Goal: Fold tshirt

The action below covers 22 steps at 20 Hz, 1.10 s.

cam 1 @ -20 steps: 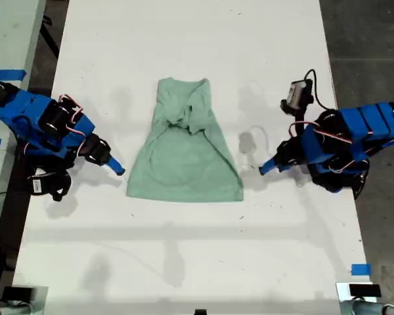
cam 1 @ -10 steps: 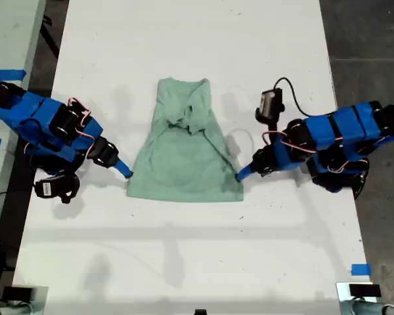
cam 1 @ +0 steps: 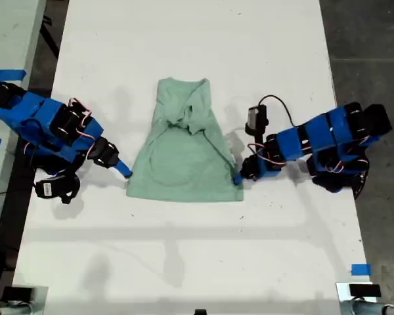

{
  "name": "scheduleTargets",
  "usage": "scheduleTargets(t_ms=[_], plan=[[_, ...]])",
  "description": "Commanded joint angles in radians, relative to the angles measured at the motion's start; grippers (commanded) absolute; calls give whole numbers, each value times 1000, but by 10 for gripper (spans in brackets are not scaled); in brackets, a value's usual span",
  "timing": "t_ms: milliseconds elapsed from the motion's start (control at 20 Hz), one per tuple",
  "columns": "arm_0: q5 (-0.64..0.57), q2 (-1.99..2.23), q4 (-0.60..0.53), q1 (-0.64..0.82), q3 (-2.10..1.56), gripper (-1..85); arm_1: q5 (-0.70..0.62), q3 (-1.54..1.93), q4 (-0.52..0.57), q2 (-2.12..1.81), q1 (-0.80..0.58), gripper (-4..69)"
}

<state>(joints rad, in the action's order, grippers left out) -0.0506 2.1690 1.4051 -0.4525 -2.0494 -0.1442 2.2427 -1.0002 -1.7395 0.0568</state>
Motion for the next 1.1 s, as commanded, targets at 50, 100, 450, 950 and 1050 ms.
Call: scheduleTargets(t_ms=[50,100,450,950,1050], plan=[[-5,3,-8,12,67,215,-12,-48,101,104,23,189],[-5,3,-8,12,67,214,-9,-52,118,129,28,149],[-2,2,-8,8,69,209,5,-64,87,107,48,-10],[-11,-5,-18,15,67,210,-28,-433,-187,-41,54,-10],[-12,-5,-20,17,67,210,-18,-500,-120,6,37,-10]])
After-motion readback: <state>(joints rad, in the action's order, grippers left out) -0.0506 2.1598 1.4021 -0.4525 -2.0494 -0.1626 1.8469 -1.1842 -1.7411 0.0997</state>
